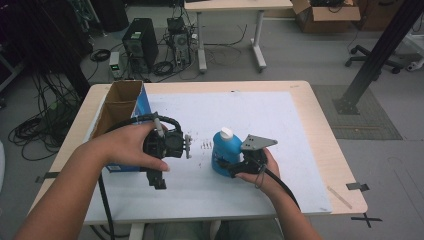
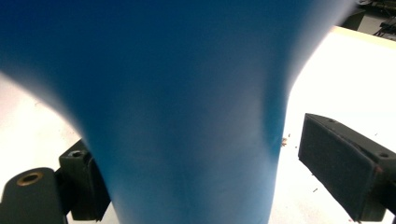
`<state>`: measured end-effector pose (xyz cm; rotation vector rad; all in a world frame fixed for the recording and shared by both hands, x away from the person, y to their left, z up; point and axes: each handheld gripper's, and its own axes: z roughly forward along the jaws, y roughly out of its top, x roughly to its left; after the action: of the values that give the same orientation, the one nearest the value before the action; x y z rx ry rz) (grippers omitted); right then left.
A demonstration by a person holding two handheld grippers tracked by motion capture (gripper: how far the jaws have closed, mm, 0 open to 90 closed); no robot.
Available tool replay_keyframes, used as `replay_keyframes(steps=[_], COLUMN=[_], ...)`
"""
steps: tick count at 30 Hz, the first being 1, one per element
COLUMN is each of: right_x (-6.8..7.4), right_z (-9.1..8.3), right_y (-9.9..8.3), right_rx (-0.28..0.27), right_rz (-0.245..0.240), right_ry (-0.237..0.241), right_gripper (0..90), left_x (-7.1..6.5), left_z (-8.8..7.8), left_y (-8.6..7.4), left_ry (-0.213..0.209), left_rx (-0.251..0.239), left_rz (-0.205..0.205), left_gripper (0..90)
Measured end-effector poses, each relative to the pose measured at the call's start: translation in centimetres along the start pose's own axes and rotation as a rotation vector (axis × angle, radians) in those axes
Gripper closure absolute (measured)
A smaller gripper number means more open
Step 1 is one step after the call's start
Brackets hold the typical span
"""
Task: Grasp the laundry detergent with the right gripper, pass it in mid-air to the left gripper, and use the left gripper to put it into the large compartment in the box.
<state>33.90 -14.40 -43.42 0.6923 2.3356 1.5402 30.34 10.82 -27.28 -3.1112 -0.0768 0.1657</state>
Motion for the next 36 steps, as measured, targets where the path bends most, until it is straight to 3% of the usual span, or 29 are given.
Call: replay_keyframes(steps=[29,36], right_x=[0.22,0.36], right_z=[-0.01,0.00], right_y=[-0.10,-0.20], right_rx=[0.004,0.005], right_rz=[-0.023,-0.034], right_ry=[0.019,0.031], right_gripper=[24.1,32.3], left_x=[0.12,0.14], left_z=[0.14,0.22], left_y=[0.13,0.19], left_ry=[-0.004,-0.004], left_rx=[0.004,0.002], left_rz=[-0.001,-0.001], left_gripper=[5.3,5.3])
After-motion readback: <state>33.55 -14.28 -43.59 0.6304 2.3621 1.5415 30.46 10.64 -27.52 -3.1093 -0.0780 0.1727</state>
